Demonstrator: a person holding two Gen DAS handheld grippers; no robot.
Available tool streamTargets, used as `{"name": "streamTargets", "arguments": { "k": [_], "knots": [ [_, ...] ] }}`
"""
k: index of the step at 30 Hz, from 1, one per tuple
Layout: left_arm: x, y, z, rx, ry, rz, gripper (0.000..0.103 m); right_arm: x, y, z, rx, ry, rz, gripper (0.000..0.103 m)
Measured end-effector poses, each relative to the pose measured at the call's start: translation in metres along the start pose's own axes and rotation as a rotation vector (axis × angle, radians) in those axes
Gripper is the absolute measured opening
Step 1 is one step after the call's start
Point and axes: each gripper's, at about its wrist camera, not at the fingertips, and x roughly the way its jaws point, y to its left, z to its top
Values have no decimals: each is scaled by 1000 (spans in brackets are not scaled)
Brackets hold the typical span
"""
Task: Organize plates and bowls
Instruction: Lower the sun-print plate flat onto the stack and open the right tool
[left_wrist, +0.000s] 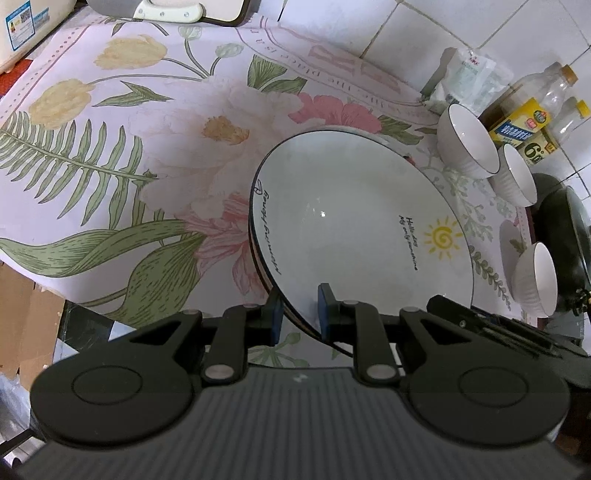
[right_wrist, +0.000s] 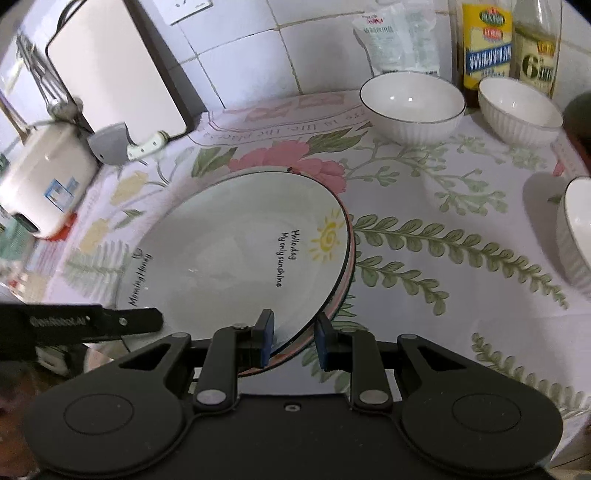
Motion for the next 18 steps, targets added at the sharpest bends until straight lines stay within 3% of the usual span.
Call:
{"name": "streamTargets", "arguments": {
  "k": [4, 9, 18],
  "knots": [
    [1, 0, 1, -1, 9, 8, 17, 0, 2, -1, -23, -5, -25, 29],
    [5, -2, -2, 15, 34, 22, 17, -1, 17, -8, -148, -24, -135, 31],
    [7, -1, -2, -9, 36, 35, 18, 3, 17, -10, -148, -44, -141, 30]
  ]
}}
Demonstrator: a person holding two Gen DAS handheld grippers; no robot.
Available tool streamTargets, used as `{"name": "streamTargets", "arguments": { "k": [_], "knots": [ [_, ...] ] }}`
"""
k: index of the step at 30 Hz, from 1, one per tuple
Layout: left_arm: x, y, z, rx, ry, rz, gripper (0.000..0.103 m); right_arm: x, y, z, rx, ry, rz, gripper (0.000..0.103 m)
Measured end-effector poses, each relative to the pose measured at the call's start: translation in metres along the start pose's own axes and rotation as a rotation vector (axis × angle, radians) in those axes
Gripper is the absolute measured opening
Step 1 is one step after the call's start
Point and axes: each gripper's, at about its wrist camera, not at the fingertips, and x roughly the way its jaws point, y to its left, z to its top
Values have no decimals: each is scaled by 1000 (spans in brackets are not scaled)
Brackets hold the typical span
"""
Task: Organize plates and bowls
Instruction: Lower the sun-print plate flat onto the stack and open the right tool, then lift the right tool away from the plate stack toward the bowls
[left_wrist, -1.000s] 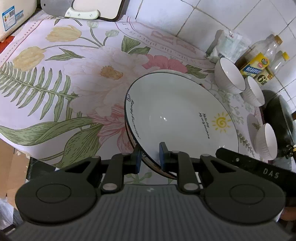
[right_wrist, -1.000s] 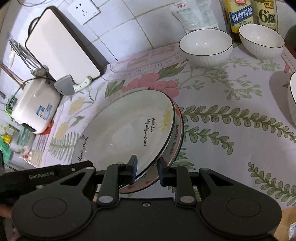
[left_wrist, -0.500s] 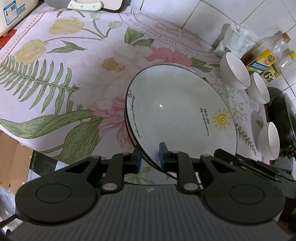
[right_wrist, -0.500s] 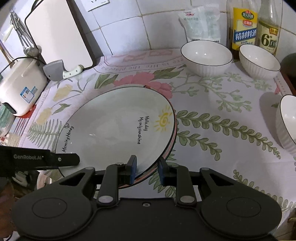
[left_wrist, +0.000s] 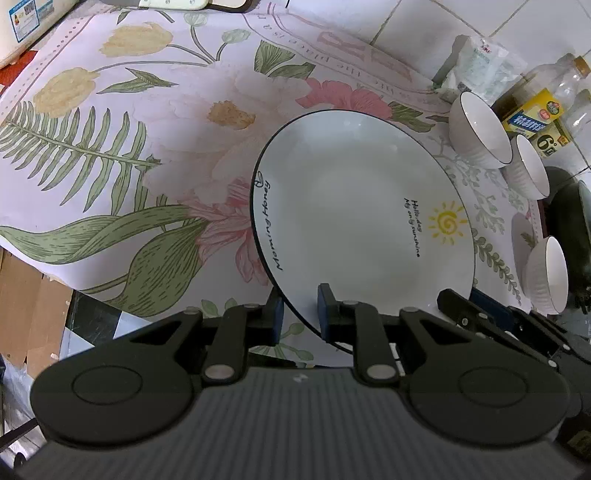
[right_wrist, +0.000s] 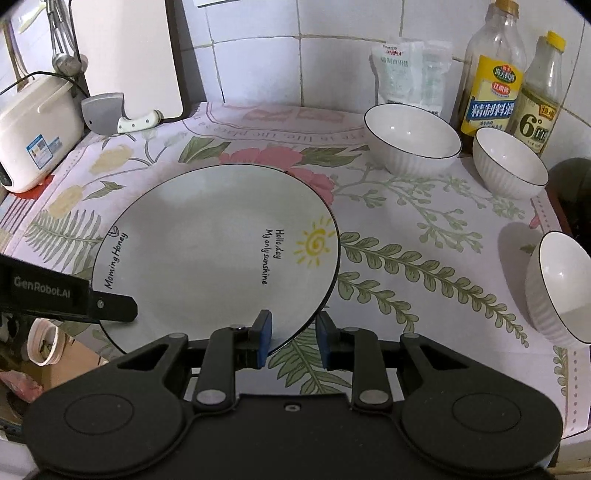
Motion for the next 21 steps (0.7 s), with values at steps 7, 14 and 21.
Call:
{"name": "streamTargets", "arguments": {
  "k": [7, 14, 21],
  "knots": [
    [-12, -4, -2, 23, -3, 4, 24, -19, -13, -4, 43, -71, 44, 36],
    [-48, -20, -7, 112, -48, 22, 40, -56, -28, -1, 50, -124, 121, 51],
    [-91, -43, -16, 212, -99, 26, 60, -98, -44, -5, 35, -174, 139, 62]
  ]
}}
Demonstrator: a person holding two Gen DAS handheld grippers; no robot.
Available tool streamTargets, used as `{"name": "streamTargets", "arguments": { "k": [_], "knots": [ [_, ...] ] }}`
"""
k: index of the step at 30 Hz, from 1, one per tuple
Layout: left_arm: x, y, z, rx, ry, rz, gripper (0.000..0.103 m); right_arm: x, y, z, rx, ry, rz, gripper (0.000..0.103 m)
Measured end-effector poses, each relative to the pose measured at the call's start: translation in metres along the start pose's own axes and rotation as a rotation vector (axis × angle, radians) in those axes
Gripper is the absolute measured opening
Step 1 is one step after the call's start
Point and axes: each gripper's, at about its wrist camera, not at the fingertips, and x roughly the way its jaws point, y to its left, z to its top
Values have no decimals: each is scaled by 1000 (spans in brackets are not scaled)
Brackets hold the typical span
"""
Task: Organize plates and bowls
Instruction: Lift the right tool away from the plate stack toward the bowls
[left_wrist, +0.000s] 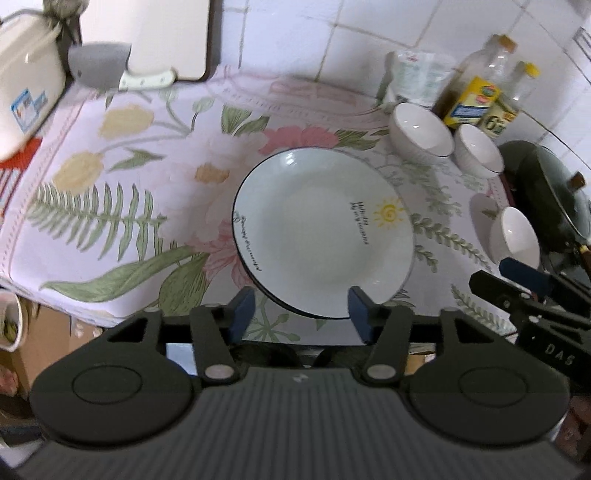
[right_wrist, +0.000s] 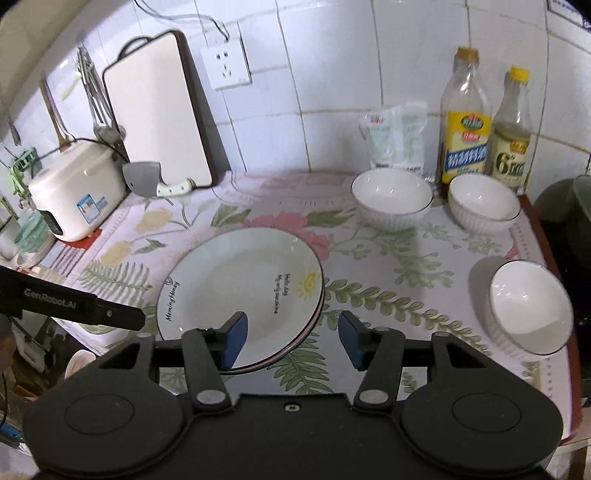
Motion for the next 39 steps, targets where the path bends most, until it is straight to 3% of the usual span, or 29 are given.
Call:
{"name": "streamTargets", "arguments": {
  "k": [2, 15, 20, 39],
  "knots": [
    [-9, -8, -1, 30, -8, -2, 68, -13, -4, 1, -3, -10, 5, 66],
    [-43, -65, -11, 206, -11, -12, 81, -77, -28, -9, -59, -56, -18, 71],
    [-47, -92, -17, 280, -15, -28, 83, -97, -39, -16, -64, -64, -47, 72],
    [-42, -193, -11, 375, -46, -133, 83, -133, -102, -33, -84, -124, -115, 73]
  ]
}}
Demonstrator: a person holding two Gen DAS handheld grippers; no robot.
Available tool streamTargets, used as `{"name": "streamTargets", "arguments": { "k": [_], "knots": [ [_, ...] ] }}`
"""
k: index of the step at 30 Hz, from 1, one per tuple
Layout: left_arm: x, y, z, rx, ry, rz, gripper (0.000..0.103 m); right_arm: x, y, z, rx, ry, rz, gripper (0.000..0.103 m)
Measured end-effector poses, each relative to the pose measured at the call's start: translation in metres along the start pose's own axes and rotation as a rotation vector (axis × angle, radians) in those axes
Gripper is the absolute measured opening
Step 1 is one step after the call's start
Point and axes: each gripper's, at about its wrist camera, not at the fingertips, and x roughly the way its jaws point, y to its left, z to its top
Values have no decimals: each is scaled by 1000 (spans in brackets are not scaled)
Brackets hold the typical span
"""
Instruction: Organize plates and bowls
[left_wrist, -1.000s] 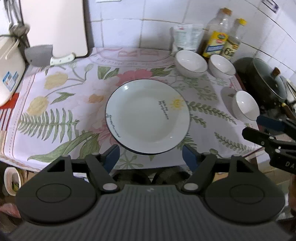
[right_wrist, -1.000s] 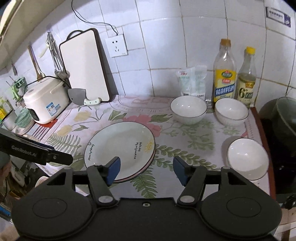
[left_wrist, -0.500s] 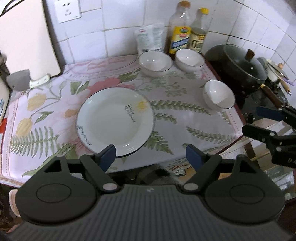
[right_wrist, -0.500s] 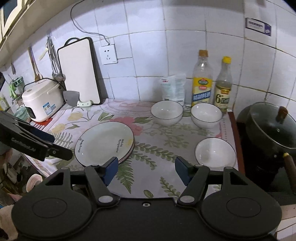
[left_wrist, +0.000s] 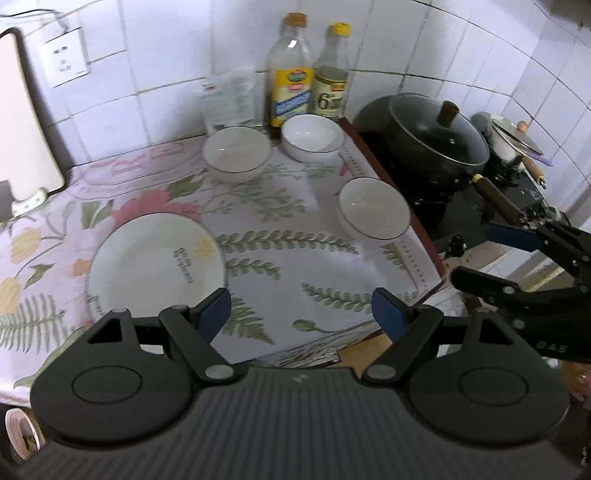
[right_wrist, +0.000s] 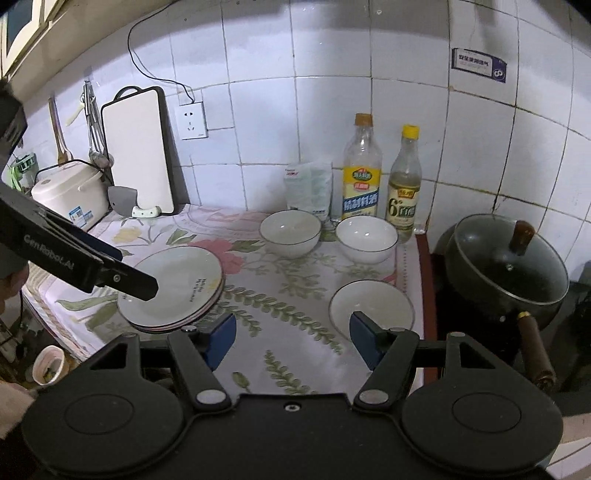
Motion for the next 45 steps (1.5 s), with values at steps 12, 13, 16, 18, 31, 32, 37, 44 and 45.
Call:
{"name": "streamTargets", "arguments": {
  "k": [12, 13, 16, 18, 31, 32, 37, 44, 45],
  "knots": [
    [85, -32, 12, -66, -29, -9, 83, 55, -43, -35, 56, 10, -56, 73],
    [92, -32, 13, -77, -29, -6, 83, 60, -44, -40, 44, -4, -56, 73],
    [111, -30, 15, -106, -26, 0, 83, 77, -48, -53, 13, -11, -63, 74],
    [122, -31, 17, -115, -21, 11, 83, 90, -52, -58, 11, 6, -70, 74],
    [184, -38, 34, -153, -2, -6, 83, 157, -81, -79, -20, -47, -59, 93],
    [189, -37, 35, -166, -1, -14, 83, 162, -84, -80, -16, -45, -56, 93],
    [213, -34, 41, -214, 16, -59, 82, 182, -91, -83, -11, -35, -48, 93],
    [238, -41, 45, -207, 27, -44, 58, 195, -89, -82, -83, -55, -42, 98],
    [242, -41, 45, -209, 38, -51, 54, 197, -90, -82, -85, -58, -37, 98]
  ]
}}
